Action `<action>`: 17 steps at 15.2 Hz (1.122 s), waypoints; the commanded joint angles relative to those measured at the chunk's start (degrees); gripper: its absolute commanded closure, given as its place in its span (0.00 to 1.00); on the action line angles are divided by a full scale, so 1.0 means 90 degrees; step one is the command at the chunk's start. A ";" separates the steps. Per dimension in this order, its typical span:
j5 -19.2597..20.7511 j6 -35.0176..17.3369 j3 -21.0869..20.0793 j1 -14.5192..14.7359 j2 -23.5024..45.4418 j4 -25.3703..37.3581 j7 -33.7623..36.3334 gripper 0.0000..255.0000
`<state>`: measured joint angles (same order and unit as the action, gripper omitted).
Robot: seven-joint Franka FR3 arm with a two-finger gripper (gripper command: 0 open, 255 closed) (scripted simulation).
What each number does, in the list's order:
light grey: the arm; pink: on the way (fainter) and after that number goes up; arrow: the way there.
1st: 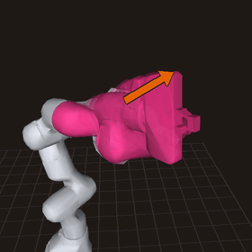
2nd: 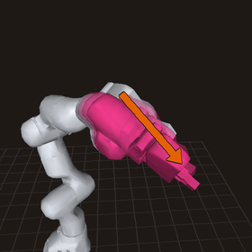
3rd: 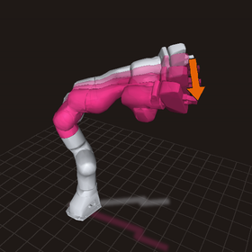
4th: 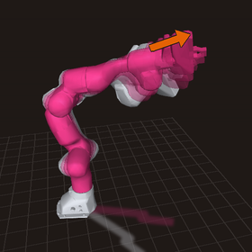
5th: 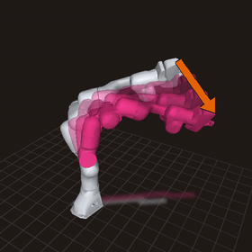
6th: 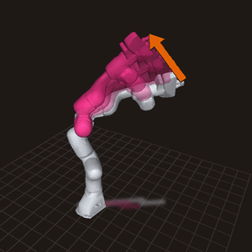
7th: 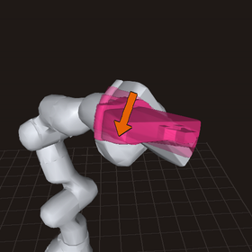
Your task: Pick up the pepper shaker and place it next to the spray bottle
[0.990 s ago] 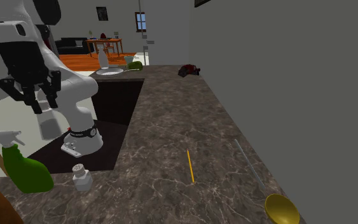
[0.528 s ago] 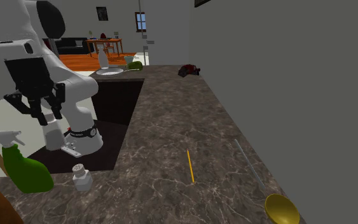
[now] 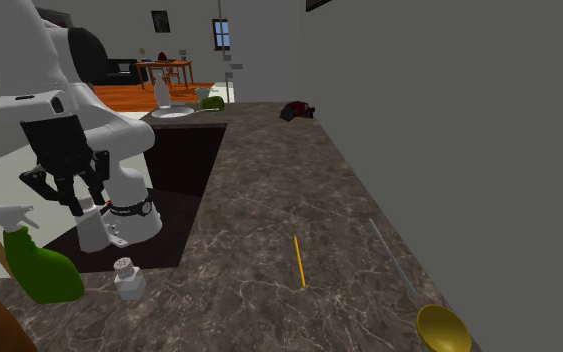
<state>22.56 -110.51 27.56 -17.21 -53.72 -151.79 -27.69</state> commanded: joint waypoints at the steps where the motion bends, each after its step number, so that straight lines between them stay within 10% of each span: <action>1: 0.0071 -0.0181 0.0070 -0.0038 -0.0004 -0.0182 0.0004 1.00; 17: 0.0648 -0.1714 0.0674 -0.0241 0.0454 -0.1278 0.0069 1.00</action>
<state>27.93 -124.92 33.18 -19.14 -49.93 -162.60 -27.03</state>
